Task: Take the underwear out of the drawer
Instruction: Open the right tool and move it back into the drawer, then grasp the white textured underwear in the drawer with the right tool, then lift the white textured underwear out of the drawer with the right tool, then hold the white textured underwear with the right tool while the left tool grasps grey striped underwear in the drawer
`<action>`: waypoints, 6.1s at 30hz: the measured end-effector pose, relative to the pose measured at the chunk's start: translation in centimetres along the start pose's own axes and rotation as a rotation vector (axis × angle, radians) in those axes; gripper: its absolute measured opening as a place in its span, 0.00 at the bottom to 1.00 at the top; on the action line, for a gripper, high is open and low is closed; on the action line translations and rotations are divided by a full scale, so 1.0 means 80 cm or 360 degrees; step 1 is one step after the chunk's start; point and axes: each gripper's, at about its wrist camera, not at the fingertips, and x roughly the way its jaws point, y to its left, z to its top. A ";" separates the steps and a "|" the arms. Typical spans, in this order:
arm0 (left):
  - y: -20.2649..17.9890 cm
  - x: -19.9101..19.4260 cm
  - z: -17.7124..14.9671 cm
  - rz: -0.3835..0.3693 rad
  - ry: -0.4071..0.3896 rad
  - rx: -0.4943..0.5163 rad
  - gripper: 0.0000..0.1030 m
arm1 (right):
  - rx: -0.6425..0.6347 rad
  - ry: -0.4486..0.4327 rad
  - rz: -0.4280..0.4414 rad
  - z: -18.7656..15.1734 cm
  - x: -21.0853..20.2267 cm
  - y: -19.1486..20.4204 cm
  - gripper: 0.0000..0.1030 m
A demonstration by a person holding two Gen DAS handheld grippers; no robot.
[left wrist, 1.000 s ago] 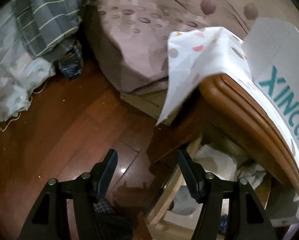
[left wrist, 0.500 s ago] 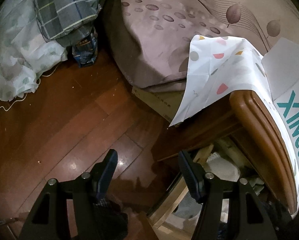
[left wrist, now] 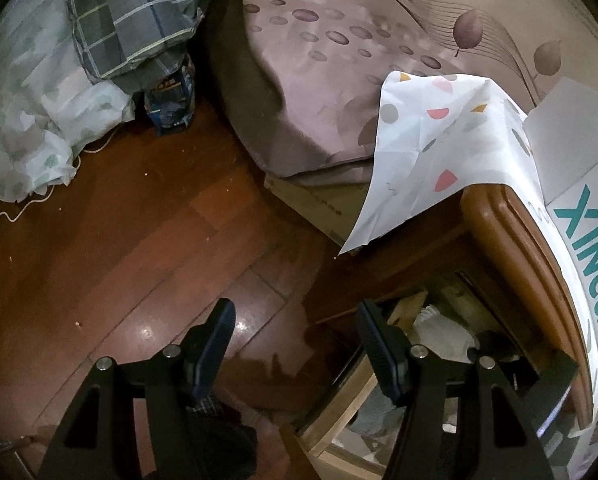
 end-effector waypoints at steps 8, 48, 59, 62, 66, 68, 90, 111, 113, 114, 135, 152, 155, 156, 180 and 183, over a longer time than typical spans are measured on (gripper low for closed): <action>-0.006 0.001 -0.001 -0.0008 0.0009 0.0042 0.63 | -0.0161 -0.0071 -0.0139 0.004 0.022 0.023 0.85; -0.022 0.006 -0.006 -0.0022 0.0038 0.0158 0.63 | 0.0149 0.0022 0.0036 -0.022 0.040 -0.017 0.51; -0.036 0.011 -0.011 -0.0030 0.0054 0.0241 0.63 | 0.0057 0.0017 0.0087 -0.027 -0.025 -0.007 0.48; -0.041 0.012 -0.014 -0.0041 0.0069 0.0266 0.63 | 0.0122 -0.0005 0.0116 -0.026 -0.043 -0.013 0.50; -0.044 0.014 -0.017 -0.0046 0.0089 0.0287 0.63 | 0.0254 0.0092 0.0164 -0.026 -0.034 -0.020 0.53; -0.045 0.015 -0.017 -0.0027 0.0081 0.0302 0.63 | 0.0272 0.0115 0.0154 -0.028 -0.029 -0.020 0.54; -0.053 0.014 -0.022 -0.0054 0.0082 0.0354 0.63 | 0.0484 0.0168 0.0261 -0.047 -0.029 -0.032 0.62; -0.107 0.045 -0.064 -0.0188 0.0318 0.0663 0.63 | 0.0776 -0.0148 0.0006 -0.081 -0.151 -0.053 0.36; -0.112 0.049 -0.069 -0.0198 0.0349 0.0699 0.63 | 0.0865 -0.0174 -0.0018 -0.090 -0.160 -0.058 0.36; -0.116 0.052 -0.072 -0.0202 0.0366 0.0713 0.63 | 0.0910 -0.0184 -0.0039 -0.096 -0.165 -0.059 0.36; -0.152 0.086 -0.120 -0.0202 0.0564 0.0850 0.63 | 0.1580 -0.0162 -0.0453 -0.194 -0.185 -0.099 0.33; -0.172 0.116 -0.144 -0.0123 0.0790 0.0968 0.63 | 0.1827 -0.0270 -0.0426 -0.236 -0.208 -0.130 0.32; -0.180 0.127 -0.145 -0.0096 0.0848 0.0984 0.63 | 0.1842 -0.0273 -0.0401 -0.238 -0.207 -0.132 0.32; -0.183 0.130 -0.145 -0.0088 0.0866 0.0979 0.63 | 0.1844 -0.0273 -0.0396 -0.238 -0.207 -0.133 0.32; -0.197 0.197 -0.148 0.0068 0.1185 0.0886 0.55 | 0.1842 -0.0250 -0.0284 -0.235 -0.197 -0.133 0.32; -0.191 0.194 -0.143 0.0013 0.1179 0.0871 0.44 | 0.1845 -0.0247 -0.0281 -0.236 -0.196 -0.133 0.32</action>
